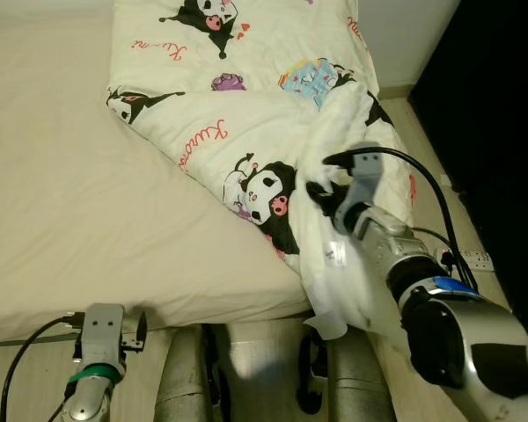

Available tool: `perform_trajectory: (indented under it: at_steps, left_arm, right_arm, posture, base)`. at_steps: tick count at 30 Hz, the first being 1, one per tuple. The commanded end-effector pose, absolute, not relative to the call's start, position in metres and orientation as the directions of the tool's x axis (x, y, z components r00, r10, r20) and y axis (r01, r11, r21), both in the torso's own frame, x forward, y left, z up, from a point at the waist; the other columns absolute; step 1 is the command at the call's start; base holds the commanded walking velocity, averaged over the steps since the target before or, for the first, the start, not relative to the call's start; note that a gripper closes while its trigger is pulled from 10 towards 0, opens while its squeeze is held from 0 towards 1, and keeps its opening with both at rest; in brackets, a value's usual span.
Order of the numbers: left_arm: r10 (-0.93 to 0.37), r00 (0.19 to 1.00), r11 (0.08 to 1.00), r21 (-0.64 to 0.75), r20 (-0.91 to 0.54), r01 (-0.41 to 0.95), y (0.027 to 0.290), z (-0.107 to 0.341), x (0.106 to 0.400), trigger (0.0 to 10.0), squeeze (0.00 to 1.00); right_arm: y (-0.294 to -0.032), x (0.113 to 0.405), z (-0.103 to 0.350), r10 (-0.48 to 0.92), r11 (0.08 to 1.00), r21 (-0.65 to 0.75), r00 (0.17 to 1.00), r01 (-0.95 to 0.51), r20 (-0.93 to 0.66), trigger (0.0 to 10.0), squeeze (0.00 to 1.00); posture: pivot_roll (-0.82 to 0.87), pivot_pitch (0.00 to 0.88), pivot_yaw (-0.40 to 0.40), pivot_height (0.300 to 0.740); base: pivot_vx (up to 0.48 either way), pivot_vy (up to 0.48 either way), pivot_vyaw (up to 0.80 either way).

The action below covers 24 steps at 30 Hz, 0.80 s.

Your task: Clean up the room

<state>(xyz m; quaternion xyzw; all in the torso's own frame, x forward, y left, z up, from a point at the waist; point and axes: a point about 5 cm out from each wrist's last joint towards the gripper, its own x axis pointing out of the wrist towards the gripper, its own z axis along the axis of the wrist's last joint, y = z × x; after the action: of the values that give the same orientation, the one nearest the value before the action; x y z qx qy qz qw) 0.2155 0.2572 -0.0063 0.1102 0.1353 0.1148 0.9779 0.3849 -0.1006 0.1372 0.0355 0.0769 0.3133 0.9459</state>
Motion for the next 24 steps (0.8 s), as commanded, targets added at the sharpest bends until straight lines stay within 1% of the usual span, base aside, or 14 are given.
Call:
perform_trajectory:
  at_steps: [1,3,4,5,6,9,11,13,14,16,19,20,21,24]
  left_arm:
    - [0.292,0.92,0.942,0.245,-0.262,-0.229,0.263,-0.01,0.209,10.0,0.0]
    - [0.299,0.922,0.94,0.244,-0.246,-0.24,0.263,-0.006,0.213,10.0,0.0]
    - [0.299,0.922,0.94,0.244,-0.246,-0.24,0.263,-0.006,0.213,10.0,0.0]
    - [0.307,0.921,0.938,0.242,-0.24,-0.25,0.263,-0.006,0.213,10.0,0.0]
    - [0.307,0.921,0.938,0.242,-0.24,-0.25,0.263,-0.006,0.213,10.0,0.0]
    - [0.336,0.911,0.93,0.239,-0.239,-0.28,0.265,-0.006,0.213,10.0,0.0]
    - [0.336,0.911,0.93,0.239,-0.239,-0.28,0.265,-0.006,0.213,10.0,0.0]
    - [0.345,0.907,0.927,0.236,-0.242,-0.29,0.266,-0.006,0.212,10.0,0.0]
    - [0.354,0.901,0.925,0.236,-0.251,-0.298,0.267,-0.008,0.21,10.0,0.0]
    - [0.36,0.897,0.923,0.235,-0.256,-0.303,0.268,-0.009,0.208,10.0,0.0]
    - [0.361,0.895,0.923,0.235,-0.262,-0.303,0.268,-0.011,0.207,10.0,0.0]
    - [0.361,0.893,0.924,0.236,-0.268,-0.302,0.267,-0.012,0.206,10.0,0.0]
    - [0.358,0.892,0.925,0.235,-0.276,-0.299,0.265,-0.013,0.205,10.0,0.0]
    - [0.351,0.892,0.927,0.244,-0.286,-0.286,0.263,-0.015,0.205,10.0,0.0]
  right_arm:
    - [-0.055,0.364,0.122,0.8,0.59,0.051,0.575,-0.806,-0.171,0.0,0.0]
    - [-0.022,0.339,0.105,0.907,0.347,0.001,0.335,-0.938,-0.253,0.0,0.0]
    - [-0.022,0.339,0.105,0.907,0.347,0.001,0.335,-0.938,-0.253,0.0,0.0]
    - [-0.014,0.326,0.094,0.924,0.24,-0.011,0.232,-0.971,-0.305,0.0,0.0]
    - [-0.014,0.326,0.094,0.924,0.24,-0.011,0.232,-0.971,-0.305,0.0,0.0]
    - [-0.004,0.291,0.063,0.9,-0.042,0.005,-0.04,-0.999,-0.435,0.0,0.0]
    - [-0.004,0.291,0.063,0.9,-0.042,0.005,-0.04,-0.999,-0.435,0.0,0.0]
    - [-0.004,0.282,0.055,0.878,-0.114,0.022,-0.111,-0.993,-0.466,0.0,0.0]
    - [-0.012,0.268,0.039,0.817,-0.212,0.038,-0.199,-0.976,-0.541,0.0,0.0]
    - [-0.017,0.259,0.029,0.77,-0.273,0.054,-0.251,-0.961,-0.587,0.0,0.0]
    - [-0.023,0.255,0.02,0.735,-0.279,0.036,-0.238,-0.959,-0.635,0.0,0.0]
    - [-0.027,0.254,0.015,0.713,-0.266,0.003,-0.198,-0.964,-0.672,1.3,0.0]
    - [-0.028,0.259,0.013,0.711,-0.208,-0.069,-0.102,-0.976,-0.695,10.0,0.0]
    - [-0.031,0.268,0.014,0.718,-0.104,-0.144,0.026,-0.984,-0.695,10.0,0.0]
  posture:
    - [0.1,0.245,0.051,0.61]
    - [0.1,0.245,0.047,0.61]
    - [0.1,0.245,0.047,0.61]
    - [0.09,0.245,0.046,0.61]
    - [0.09,0.245,0.046,0.61]
    - [0.09,0.245,0.034,0.61]
    - [0.09,0.245,0.034,0.61]
    - [0.09,0.245,0.034,0.61]
    - [0.08,0.245,0.031,0.61]
    - [0.08,0.245,0.031,0.61]
    - [0.08,0.245,0.031,0.61]
    - [0.07,0.246,0.03,0.61]
    - [0.07,0.245,0.031,0.61]
    - [0.07,0.243,0.033,0.61]
  base:
    - [0.0,0.0,0.0]
    - [0.0,0.0,0.0]
    - [0.0,0.0,0.0]
    - [0.0,0.0,0.0]
    - [0.0,0.0,0.0]
    - [0.0,0.0,0.0]
    - [0.0,0.0,0.0]
    - [0.0,0.0,0.0]
    - [0.0,0.0,0.0]
    - [0.0,0.0,0.0]
    - [0.0,0.0,0.0]
    - [0.0,0.0,0.0]
    - [0.0,0.0,0.0]
    - [0.0,0.0,0.0]
